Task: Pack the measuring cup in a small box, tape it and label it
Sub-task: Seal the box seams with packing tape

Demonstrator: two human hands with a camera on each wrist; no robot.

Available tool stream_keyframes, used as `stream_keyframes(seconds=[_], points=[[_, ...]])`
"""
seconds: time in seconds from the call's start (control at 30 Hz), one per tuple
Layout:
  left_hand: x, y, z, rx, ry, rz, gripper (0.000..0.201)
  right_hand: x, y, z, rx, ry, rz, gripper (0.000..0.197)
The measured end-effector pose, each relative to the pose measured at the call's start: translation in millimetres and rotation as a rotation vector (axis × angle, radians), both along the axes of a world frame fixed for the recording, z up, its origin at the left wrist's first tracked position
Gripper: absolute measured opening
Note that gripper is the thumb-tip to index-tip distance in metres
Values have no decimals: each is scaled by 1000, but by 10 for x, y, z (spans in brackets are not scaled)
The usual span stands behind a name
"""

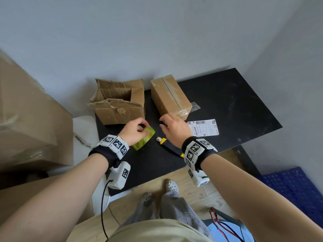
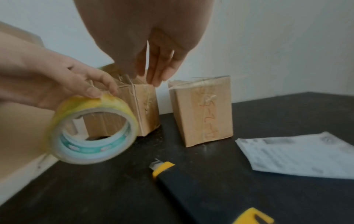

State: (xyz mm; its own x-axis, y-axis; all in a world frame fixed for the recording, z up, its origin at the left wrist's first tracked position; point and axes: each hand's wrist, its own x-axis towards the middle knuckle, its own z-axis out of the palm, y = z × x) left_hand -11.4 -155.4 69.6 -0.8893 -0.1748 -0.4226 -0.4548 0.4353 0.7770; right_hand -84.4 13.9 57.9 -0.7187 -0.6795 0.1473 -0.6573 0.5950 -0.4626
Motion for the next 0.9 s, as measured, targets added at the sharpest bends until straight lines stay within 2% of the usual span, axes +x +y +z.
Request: stream_keyframes(seconds=[0.13, 0.27, 0.43, 0.53, 0.67, 0.77, 0.9], points=[[80, 20, 113, 38, 41, -50, 26, 116, -104, 28, -75, -340, -104, 19], [178, 5, 154, 27, 43, -104, 30, 204, -133, 22, -130, -497, -178, 9], [311, -4, 115, -31, 33, -112, 36, 329, -157, 23, -102, -577, -201, 10], [353, -16, 53, -112, -32, -87, 48, 384, -168, 7, -51, -639, -193, 14], [426, -47, -6, -238, -62, -97, 30, 486, -207, -23, -27, -694, -159, 12], [447, -56, -17, -256, -42, -88, 29, 503, -205, -46, -88, -760, -217, 10], [473, -44, -53, -246, -11, -106, 23, 478, -191, -99, -116, -849, -302, 23]])
